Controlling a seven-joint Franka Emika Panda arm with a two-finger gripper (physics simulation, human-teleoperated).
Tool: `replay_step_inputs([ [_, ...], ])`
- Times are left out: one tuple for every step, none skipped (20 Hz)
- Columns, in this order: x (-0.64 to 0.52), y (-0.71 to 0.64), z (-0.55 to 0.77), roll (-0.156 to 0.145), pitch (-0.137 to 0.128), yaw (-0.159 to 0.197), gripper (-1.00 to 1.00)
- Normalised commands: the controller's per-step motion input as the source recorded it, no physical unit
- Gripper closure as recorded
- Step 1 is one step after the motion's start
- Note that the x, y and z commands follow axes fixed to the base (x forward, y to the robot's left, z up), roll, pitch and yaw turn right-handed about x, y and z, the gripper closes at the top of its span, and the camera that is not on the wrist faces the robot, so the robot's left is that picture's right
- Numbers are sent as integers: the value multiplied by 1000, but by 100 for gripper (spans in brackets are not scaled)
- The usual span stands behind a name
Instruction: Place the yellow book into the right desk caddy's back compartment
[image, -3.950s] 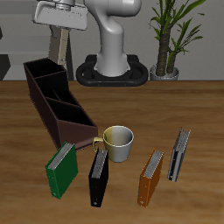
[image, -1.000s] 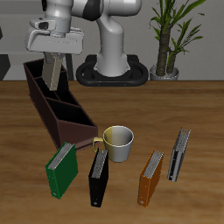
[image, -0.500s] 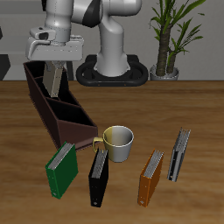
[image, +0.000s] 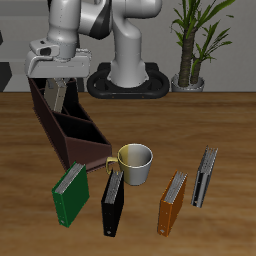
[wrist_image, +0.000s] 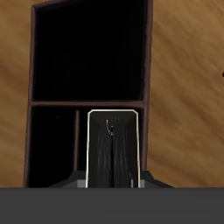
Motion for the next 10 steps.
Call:
replay_step_inputs([
  [-89, -186, -290, -50, 65, -43, 100],
  [-3, -84, -154, -19, 34, -11, 100],
  [-72, -85, -270, 14, 46, 25, 100],
  [62, -185, -238, -70, 50, -41, 100],
  [154, -78, -290, 7, 103, -7, 100],
  [112, 26, 6, 0, 0, 0, 100],
  [52, -53, -200, -28, 45, 13, 100],
  [48, -92, -201, -57, 17, -26, 100],
  [45, -24, -233, 23, 114, -70, 100],
  [17, -12, -138, -34, 30, -19, 100],
])
